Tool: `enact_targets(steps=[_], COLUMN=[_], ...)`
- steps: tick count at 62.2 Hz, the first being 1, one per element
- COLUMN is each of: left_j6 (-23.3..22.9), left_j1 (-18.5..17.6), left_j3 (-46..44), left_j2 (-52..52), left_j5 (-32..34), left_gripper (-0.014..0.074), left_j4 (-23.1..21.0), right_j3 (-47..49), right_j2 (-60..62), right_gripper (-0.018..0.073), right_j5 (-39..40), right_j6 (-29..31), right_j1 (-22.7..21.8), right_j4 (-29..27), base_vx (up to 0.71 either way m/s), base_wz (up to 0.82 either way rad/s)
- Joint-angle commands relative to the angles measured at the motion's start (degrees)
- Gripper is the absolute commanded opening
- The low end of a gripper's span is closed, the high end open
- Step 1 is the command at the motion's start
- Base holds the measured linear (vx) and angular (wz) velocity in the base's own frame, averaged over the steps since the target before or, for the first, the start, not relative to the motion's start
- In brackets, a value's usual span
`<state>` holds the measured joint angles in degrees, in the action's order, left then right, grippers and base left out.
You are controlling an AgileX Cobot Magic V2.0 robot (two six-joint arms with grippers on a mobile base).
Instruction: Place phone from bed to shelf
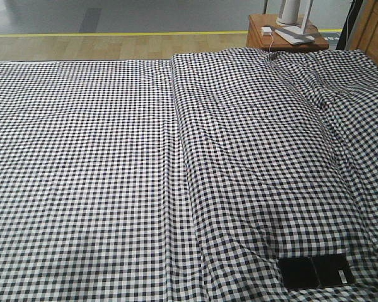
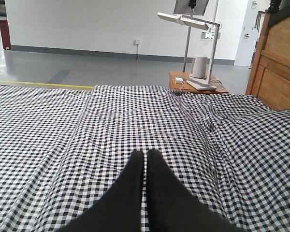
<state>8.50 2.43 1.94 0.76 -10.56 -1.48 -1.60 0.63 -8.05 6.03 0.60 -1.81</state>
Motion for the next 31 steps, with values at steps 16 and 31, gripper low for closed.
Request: enact_targets(steps=[16, 31], left_j6=[-0.3, -0.3], left_j1=[-0.2, -0.2], left_j3=[-1.2, -1.2], left_j2=[0.8, 0.8], left_j5=[4.1, 4.1], left_gripper=[0.0001, 0.0001], left_j4=[-0.5, -0.5], right_j3=[-0.3, -0.3], right_j2=[0.5, 0.5], right_gripper=[-0.0005, -0.0005], right_j5=[4.2, 4.2], right_j6=[0.2, 0.2], right_j1=[-0.2, -0.2], right_j4=[0.7, 0.7], base_vx=[0.00, 0.00], base_wz=[0.00, 0.00])
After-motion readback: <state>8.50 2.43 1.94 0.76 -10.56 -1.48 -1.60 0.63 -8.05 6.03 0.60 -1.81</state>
